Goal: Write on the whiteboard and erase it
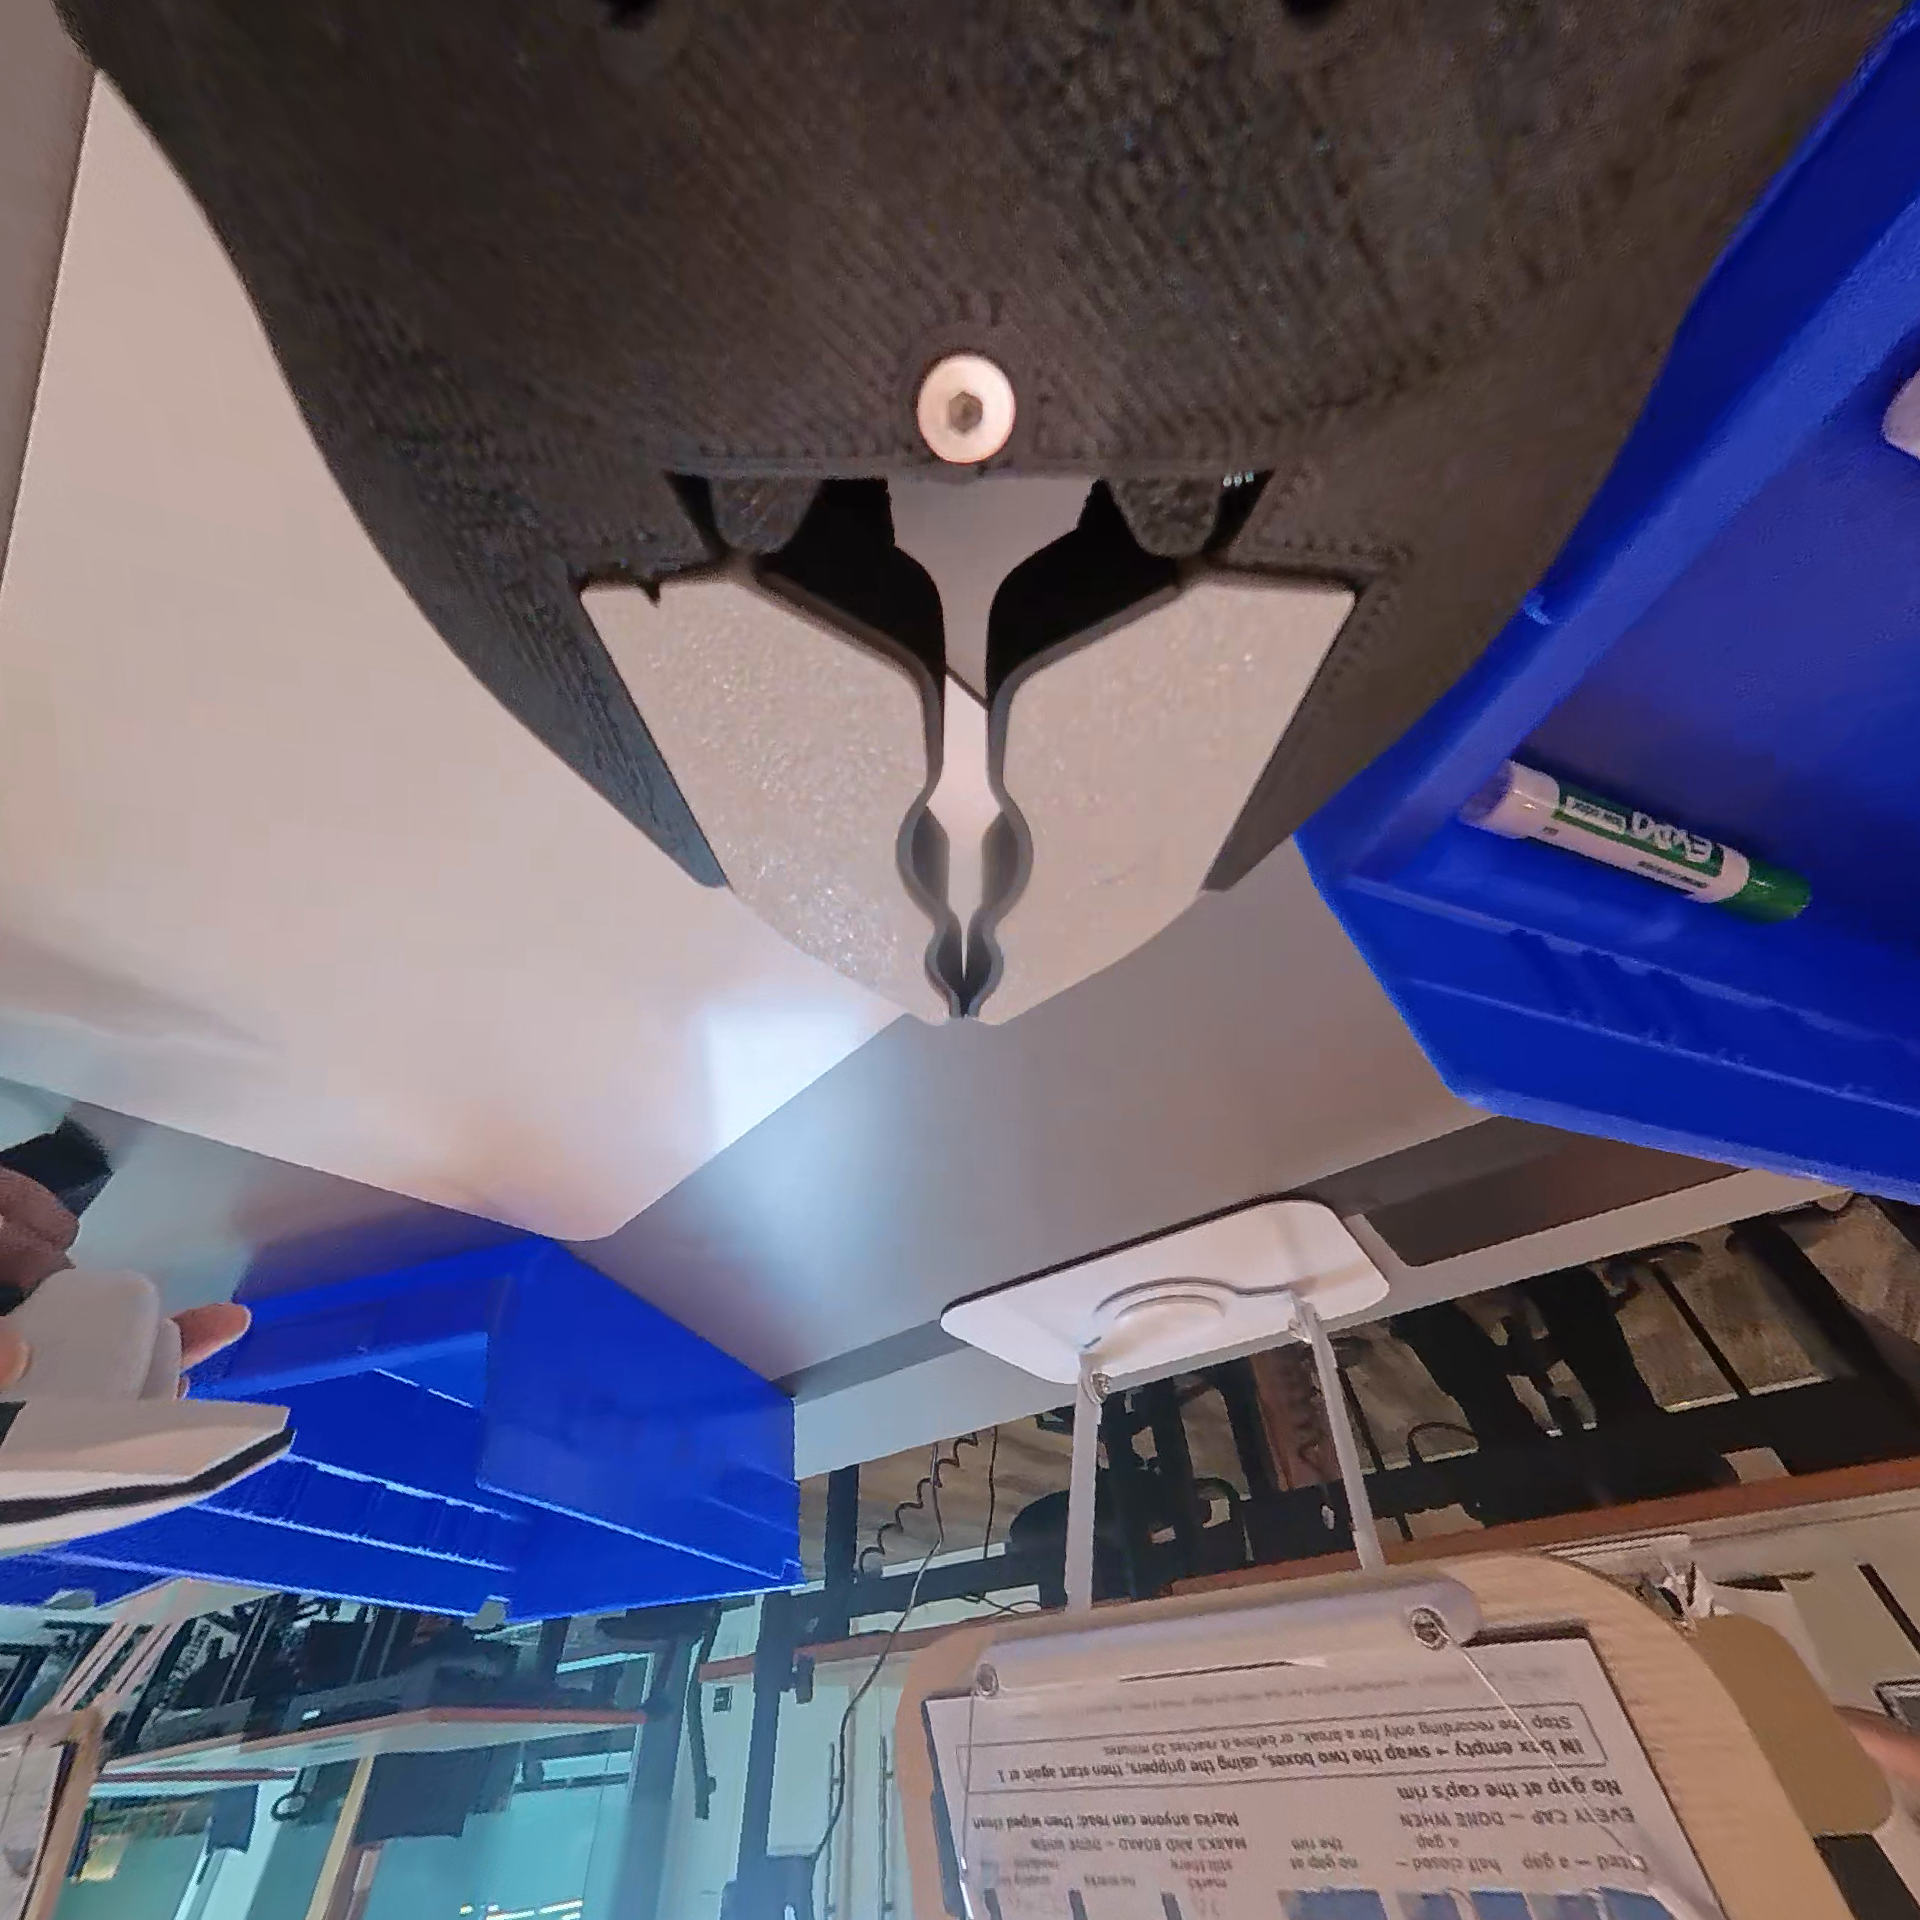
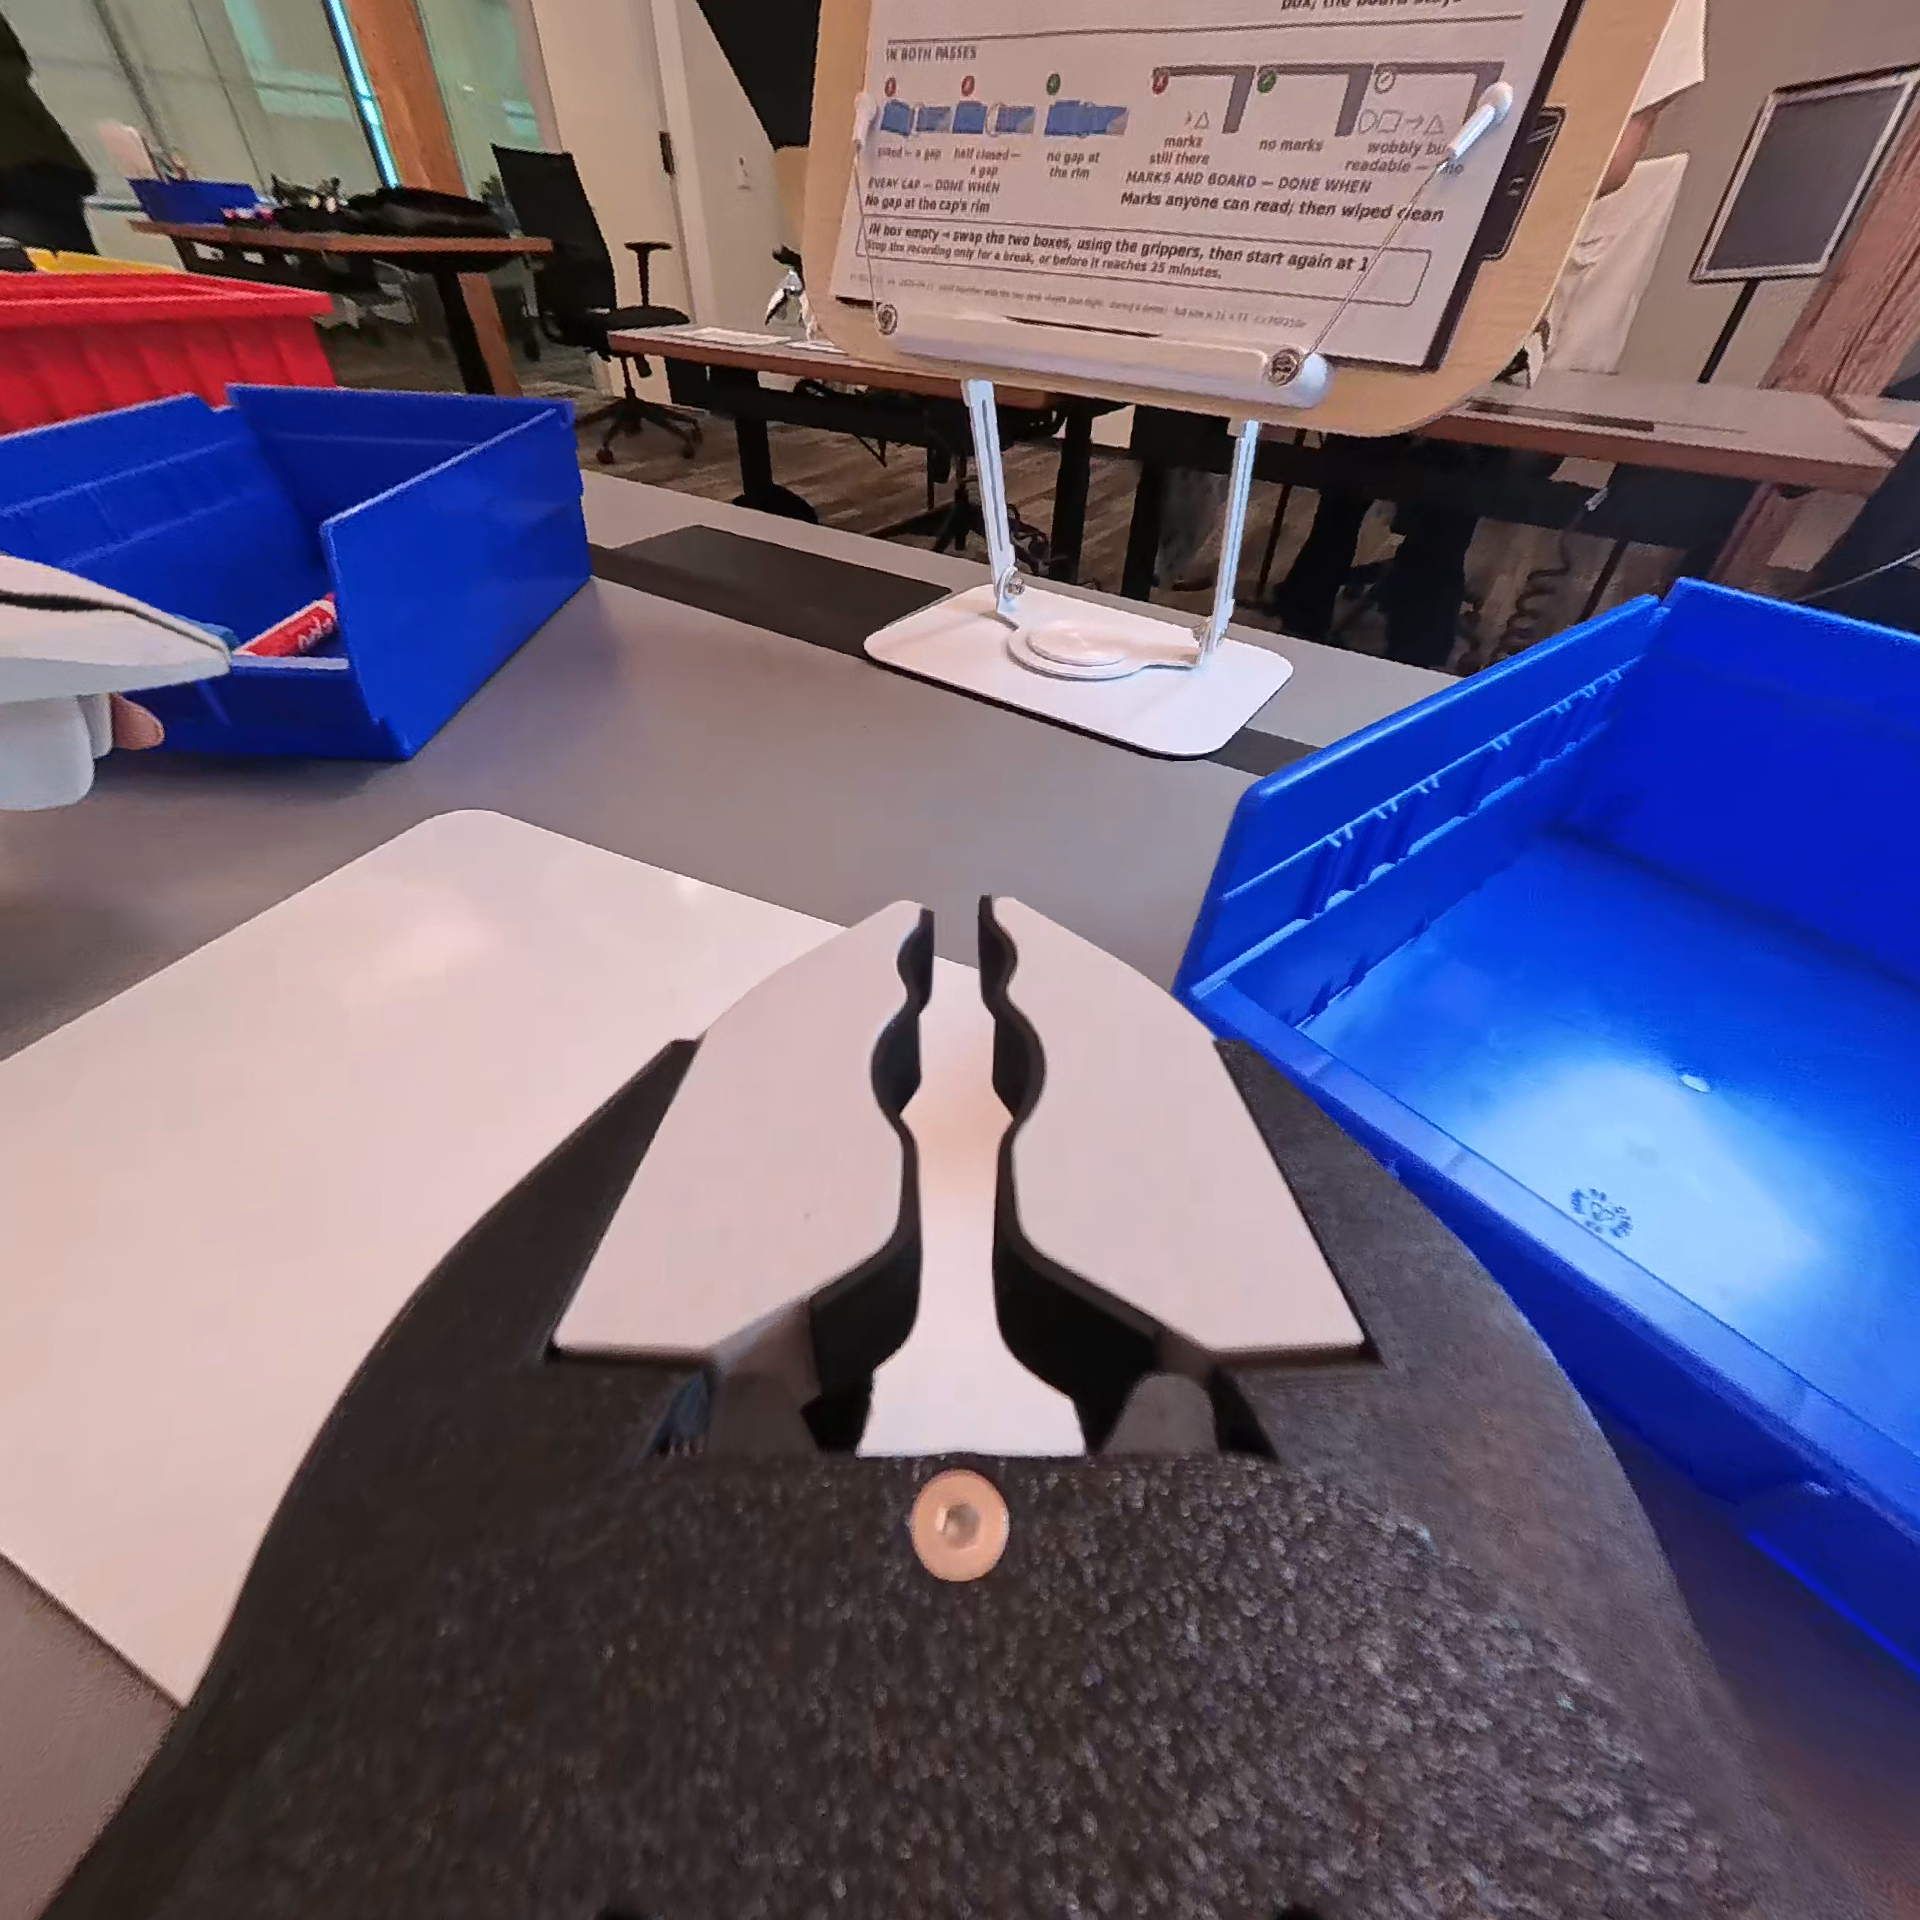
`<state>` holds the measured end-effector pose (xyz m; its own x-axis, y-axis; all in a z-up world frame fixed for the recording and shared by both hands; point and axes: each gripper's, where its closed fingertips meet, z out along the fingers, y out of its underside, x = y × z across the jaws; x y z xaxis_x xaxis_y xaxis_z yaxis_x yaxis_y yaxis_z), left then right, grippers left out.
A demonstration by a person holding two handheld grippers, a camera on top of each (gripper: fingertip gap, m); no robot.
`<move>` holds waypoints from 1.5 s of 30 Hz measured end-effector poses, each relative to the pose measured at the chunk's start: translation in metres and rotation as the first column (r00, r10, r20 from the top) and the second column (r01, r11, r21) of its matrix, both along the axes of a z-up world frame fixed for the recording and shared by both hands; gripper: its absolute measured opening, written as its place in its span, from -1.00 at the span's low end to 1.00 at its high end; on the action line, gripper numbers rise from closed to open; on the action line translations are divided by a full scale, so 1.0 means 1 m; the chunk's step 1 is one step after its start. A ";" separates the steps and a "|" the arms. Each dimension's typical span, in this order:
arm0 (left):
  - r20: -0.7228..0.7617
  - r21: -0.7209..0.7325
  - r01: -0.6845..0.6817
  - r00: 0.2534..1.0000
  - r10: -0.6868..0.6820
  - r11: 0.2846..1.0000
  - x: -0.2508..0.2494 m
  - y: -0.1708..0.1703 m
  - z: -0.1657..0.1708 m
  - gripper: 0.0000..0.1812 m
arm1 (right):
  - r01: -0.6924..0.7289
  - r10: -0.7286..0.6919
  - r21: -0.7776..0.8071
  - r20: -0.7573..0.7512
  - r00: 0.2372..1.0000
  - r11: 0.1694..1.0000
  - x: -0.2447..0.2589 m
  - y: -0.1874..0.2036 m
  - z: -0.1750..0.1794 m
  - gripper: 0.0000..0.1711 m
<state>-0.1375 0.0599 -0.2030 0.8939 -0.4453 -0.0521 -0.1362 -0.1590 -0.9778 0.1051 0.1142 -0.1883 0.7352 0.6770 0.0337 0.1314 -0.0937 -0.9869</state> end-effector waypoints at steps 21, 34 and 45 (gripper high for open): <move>-0.199 0.016 -0.112 0.973 0.113 0.994 0.010 0.016 -0.002 -1.00 | -0.085 0.049 0.194 0.185 0.981 0.977 -0.042 -0.035 0.021 -1.00; -0.588 0.124 -0.140 0.787 0.186 0.982 0.050 0.081 0.018 -1.00 | -0.511 0.440 0.211 0.306 0.844 0.833 -0.197 -0.161 0.066 -1.00; -0.665 0.139 -0.176 0.713 0.224 0.975 0.038 0.082 0.002 -1.00 | -0.485 0.429 0.134 0.311 0.848 0.864 -0.201 -0.147 0.052 -1.00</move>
<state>-0.0991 0.1417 -0.2014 0.6801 -0.2350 -0.6944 -0.7330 -0.2023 -0.6495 -0.0963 -0.0330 -0.1361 0.2879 0.8911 0.3508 0.3655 0.2363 -0.9003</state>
